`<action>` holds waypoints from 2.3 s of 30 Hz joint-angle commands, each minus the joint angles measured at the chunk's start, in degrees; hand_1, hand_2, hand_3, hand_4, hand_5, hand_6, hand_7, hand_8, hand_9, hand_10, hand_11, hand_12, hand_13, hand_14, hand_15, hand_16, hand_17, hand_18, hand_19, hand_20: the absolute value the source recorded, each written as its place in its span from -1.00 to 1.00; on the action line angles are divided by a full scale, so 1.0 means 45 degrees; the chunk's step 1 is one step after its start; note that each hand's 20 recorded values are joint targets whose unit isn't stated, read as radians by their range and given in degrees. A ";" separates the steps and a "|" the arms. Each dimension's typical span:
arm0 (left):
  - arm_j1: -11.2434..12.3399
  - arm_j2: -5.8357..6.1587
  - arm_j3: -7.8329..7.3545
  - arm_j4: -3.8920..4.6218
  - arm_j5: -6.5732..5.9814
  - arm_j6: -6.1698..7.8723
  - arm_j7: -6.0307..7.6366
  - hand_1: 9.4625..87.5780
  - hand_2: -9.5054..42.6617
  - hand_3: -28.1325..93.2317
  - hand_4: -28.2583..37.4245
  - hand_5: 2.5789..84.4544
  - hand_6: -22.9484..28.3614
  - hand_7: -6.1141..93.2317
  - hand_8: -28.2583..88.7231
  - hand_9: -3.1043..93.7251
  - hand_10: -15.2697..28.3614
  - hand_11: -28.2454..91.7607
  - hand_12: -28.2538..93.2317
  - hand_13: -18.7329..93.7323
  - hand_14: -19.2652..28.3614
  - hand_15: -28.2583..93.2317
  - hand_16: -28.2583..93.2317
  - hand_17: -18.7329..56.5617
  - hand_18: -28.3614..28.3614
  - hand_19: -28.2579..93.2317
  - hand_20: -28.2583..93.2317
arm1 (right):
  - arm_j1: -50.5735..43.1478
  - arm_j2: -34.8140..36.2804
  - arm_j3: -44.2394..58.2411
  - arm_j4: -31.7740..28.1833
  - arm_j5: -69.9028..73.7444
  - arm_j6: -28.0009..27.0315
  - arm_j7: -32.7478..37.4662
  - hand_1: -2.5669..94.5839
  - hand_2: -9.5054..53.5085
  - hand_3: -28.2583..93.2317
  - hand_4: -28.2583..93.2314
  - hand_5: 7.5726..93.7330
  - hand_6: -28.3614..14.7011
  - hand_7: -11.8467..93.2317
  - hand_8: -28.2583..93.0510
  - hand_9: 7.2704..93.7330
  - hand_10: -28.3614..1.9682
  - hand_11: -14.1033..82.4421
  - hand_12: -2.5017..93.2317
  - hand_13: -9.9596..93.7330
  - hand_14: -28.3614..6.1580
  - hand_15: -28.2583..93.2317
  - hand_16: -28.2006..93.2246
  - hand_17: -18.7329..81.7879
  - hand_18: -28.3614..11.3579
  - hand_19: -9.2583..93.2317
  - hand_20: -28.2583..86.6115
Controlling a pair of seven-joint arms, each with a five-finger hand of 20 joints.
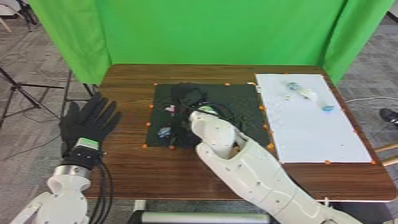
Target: Arrange flowers
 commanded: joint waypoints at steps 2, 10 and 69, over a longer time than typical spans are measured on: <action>0.0026 -0.0072 0.0062 -0.0179 -0.0264 0.0347 -0.0045 -0.54 -0.14 0.65 -1.00 -0.09 0.17 -0.60 -0.68 -0.23 0.27 -0.19 -0.35 -0.24 0.36 0.03 -0.65 -0.63 0.47 0.02 -0.36 | -0.0087 -0.0081 -0.0345 0.0128 -0.0255 0.0035 0.0000 0.30 -0.96 0.65 -1.00 0.55 0.30 -0.21 -0.49 0.71 0.25 -0.60 -0.28 0.66 0.38 0.30 0.08 0.18 -0.61 0.95 0.17; 0.0073 -0.0048 0.0123 -0.0204 -0.0387 0.0375 0.0175 -0.54 -0.13 0.65 -1.00 -0.09 0.17 -0.60 -0.68 -0.22 0.27 -0.19 -0.35 -0.24 0.37 0.04 -0.66 -0.63 0.47 0.03 -0.36 | -0.0054 -0.0134 -0.0256 0.0217 -0.0230 0.0230 0.0111 0.29 -0.99 0.66 -1.00 0.45 0.27 -0.24 -0.55 0.65 0.22 -0.57 -0.32 0.64 0.39 0.29 0.10 0.18 -0.63 0.94 0.16; 0.2403 -0.0621 -0.1352 -0.0833 -0.0211 -0.0336 0.0884 -0.61 -0.15 0.65 -1.00 -0.13 0.16 -0.61 -0.67 -0.25 0.27 -0.21 -0.35 -0.24 0.38 0.01 -0.64 -0.63 0.47 0.01 -0.37 | -0.1494 0.6480 0.6827 -0.1746 0.4758 -0.4780 0.6988 -0.07 -1.00 0.68 -1.00 -0.16 -0.26 -0.61 -0.68 -0.23 -0.59 -0.53 -0.71 0.39 -0.15 0.48 -0.24 0.10 -0.76 0.92 -0.07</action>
